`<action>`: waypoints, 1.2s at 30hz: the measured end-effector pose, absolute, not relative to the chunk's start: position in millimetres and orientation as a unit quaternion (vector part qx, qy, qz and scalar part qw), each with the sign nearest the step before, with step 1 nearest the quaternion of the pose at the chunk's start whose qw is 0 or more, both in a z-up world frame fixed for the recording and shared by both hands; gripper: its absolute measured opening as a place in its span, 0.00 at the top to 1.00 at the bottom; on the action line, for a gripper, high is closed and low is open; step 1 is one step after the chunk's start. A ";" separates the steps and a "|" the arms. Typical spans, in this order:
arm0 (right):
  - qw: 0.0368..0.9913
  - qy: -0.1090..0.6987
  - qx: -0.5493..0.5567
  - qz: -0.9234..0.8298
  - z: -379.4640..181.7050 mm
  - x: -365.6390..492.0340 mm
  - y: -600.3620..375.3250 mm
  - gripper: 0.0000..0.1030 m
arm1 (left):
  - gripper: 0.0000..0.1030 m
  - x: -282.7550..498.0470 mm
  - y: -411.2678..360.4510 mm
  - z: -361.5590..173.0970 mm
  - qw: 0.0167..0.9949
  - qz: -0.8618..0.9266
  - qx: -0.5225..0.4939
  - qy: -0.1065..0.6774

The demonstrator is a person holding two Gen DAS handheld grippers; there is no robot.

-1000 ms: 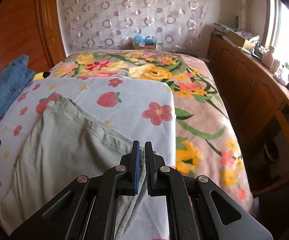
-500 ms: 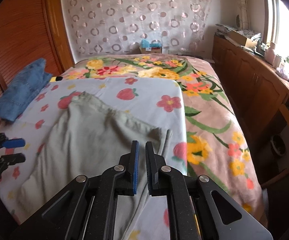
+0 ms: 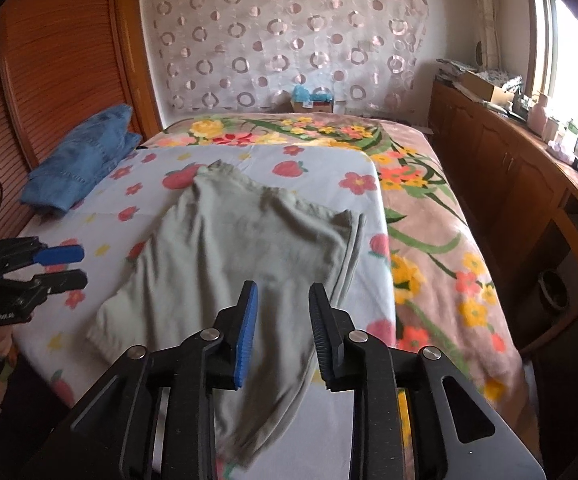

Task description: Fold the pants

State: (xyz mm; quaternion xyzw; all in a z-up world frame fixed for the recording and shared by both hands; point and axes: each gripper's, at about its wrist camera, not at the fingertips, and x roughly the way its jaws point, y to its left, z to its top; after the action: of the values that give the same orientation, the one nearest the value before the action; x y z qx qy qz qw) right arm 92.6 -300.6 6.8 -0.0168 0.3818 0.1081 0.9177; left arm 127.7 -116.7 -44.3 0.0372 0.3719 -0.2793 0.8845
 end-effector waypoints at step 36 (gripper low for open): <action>0.902 0.420 0.032 0.097 -43.0 31.9 -301.3 0.86 | 0.61 106.6 -154.8 -80.3 0.857 -0.296 0.045 0.419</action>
State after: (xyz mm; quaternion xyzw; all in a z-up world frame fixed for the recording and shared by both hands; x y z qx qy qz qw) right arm 31.9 -301.3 -43.0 0.0323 0.4200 0.0968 0.9018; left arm 106.6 -154.8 -80.3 0.0454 0.4195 -0.2957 0.8570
